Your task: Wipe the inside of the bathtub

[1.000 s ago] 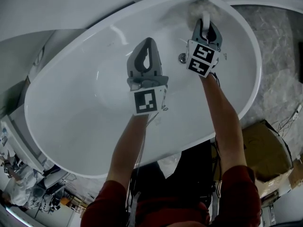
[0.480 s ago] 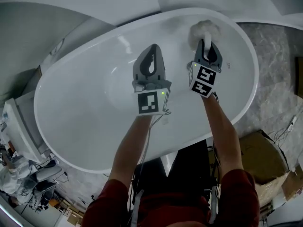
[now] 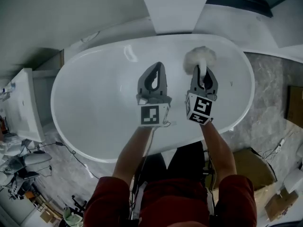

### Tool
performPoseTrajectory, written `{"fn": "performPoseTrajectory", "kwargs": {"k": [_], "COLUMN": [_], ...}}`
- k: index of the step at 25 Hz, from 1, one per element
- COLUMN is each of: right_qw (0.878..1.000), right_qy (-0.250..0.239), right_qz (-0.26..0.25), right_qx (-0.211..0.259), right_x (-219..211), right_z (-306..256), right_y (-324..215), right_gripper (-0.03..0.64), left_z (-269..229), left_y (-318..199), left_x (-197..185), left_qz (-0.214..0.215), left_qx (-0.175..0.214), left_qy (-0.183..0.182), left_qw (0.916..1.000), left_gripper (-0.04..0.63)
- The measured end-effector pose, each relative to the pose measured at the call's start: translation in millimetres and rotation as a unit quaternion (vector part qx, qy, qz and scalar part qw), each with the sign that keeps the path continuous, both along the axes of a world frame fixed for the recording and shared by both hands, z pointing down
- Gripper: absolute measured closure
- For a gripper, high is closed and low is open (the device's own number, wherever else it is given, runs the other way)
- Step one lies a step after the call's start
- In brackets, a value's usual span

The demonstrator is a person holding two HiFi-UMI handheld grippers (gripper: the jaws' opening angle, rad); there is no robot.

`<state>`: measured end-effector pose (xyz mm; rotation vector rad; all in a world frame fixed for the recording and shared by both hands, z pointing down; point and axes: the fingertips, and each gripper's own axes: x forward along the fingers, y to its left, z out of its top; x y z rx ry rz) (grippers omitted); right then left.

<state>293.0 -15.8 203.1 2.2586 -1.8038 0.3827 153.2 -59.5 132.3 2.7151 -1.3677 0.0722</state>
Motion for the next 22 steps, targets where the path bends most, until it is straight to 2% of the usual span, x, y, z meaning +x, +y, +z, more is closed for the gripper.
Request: {"fn": "performPoseTrajectory", "kwargs": {"k": [5, 9, 14, 18, 22], "right_qw": [0.999, 0.999, 0.998, 0.997, 0.995], "right_qy": [0.010, 0.011, -0.002, 0.003, -0.050], "right_qz": [-0.032, -0.014, 0.010, -0.009, -0.034], "right_qx": [0.016, 0.038, 0.060, 0.072, 0.074], "right_x": [-100, -164, -212, -242, -262], "right_z": [-75, -144, -206, -238, -255], "right_y": [12, 34, 64, 82, 109], "right_gripper": [0.522, 0.522, 0.522, 0.522, 0.522], "left_z": [-57, -106, -149, -183, -207], "left_y": [12, 36, 68, 91, 120], "left_x": [-100, -159, -211, -244, -255], "left_qz": [-0.017, -0.001, 0.026, 0.020, 0.014], "left_qx": [-0.019, -0.003, 0.010, 0.029, 0.034], "left_qy": [0.005, 0.018, -0.006, -0.008, -0.008], "left_qw": [0.9997, 0.9998, 0.9996, 0.9993, 0.9993], "left_gripper": [0.580, 0.580, 0.580, 0.580, 0.580]}}
